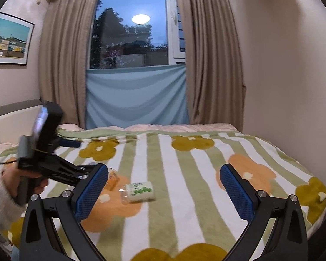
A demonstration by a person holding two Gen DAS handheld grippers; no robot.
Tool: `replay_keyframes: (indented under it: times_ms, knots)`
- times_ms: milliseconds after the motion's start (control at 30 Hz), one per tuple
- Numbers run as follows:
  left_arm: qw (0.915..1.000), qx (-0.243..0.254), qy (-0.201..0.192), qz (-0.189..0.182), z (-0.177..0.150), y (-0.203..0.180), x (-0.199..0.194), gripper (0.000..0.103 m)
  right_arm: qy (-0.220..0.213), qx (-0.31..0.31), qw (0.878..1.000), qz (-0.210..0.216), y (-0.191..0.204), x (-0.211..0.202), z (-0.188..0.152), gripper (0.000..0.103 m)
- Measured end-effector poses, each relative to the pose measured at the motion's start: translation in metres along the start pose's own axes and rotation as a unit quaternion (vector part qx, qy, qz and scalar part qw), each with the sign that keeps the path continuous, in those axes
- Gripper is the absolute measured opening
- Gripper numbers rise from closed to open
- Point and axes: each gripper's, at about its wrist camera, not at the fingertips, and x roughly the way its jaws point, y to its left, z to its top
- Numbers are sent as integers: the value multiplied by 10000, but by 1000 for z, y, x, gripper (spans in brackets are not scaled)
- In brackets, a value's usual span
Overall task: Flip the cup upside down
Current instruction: 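Reach the left tool to the green-label clear bottle and grasp it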
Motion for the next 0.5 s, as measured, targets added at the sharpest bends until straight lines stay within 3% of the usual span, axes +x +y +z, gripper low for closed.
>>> replay_keyframes:
  times_ms: [233, 500]
  knots:
    - [9932, 442, 989, -417, 6, -1, 100, 102, 329, 113, 9990, -272, -30, 10, -20, 103]
    - [9754, 1007, 1838, -684, 4, -12, 179, 100, 728, 321, 9960, -411, -52, 29, -48, 103]
